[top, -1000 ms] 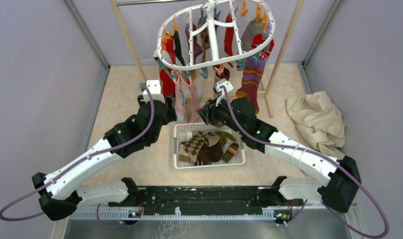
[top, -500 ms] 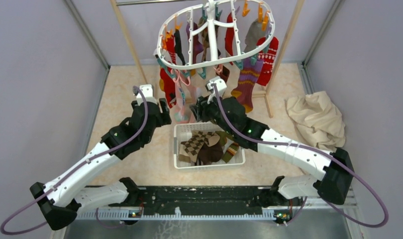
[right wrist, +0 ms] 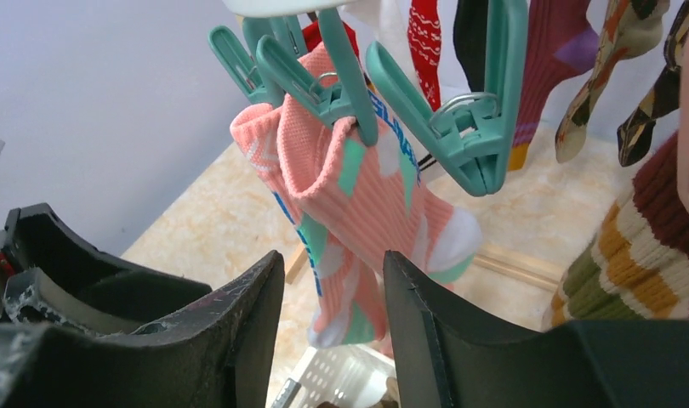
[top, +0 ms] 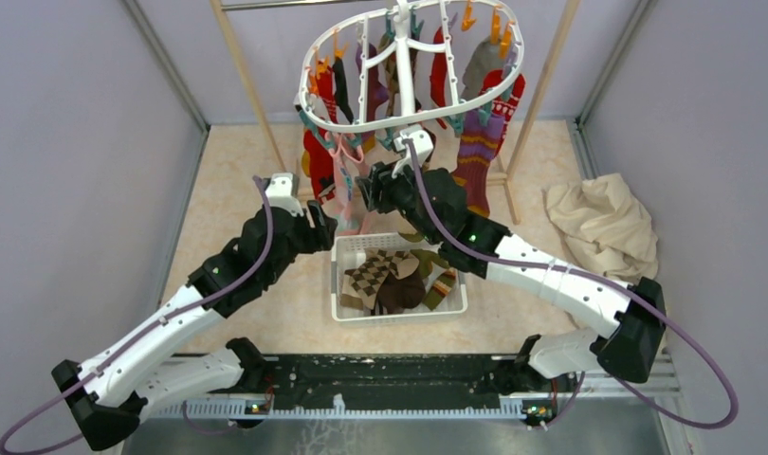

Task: Remove the socks clipped to the hanger
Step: Adjust the hanger on the clothesline.

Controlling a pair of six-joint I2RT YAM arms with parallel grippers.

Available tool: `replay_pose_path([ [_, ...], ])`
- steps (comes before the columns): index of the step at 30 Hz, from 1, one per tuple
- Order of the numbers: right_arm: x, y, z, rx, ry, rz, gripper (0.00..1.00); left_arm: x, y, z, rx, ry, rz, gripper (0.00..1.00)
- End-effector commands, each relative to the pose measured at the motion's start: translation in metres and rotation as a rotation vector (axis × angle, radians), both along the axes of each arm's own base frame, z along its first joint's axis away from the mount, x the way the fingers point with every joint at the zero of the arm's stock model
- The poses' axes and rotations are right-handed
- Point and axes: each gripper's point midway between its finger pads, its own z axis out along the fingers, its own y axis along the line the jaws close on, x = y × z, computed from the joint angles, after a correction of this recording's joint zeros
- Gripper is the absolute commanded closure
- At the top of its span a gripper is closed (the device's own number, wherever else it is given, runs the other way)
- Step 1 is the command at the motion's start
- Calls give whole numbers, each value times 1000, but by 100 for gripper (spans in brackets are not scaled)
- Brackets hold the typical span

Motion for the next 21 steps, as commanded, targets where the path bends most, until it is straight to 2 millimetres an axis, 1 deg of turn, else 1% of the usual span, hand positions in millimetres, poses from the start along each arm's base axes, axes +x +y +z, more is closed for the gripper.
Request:
replay_pose_path([
  [1, 2, 6, 16, 30, -31, -10, 52, -5, -11, 11, -82, -21, -54, 31],
  [4, 5, 7, -1, 44, -18, -21, 52, -7, -9, 11, -80, -21, -51, 31],
  [6, 5, 7, -17, 54, -13, -28, 52, -8, -6, 13, -78, -24, -47, 31],
  [10, 9, 6, -42, 79, -10, -53, 52, -8, -3, 18, -72, -36, -43, 31],
  [15, 22, 3, -62, 73, 4, -134, 52, -8, -1, 20, -64, -41, -38, 30],
  [21, 39, 8, -87, 50, 39, -216, 51, -8, -2, 20, -68, -39, -36, 29],
])
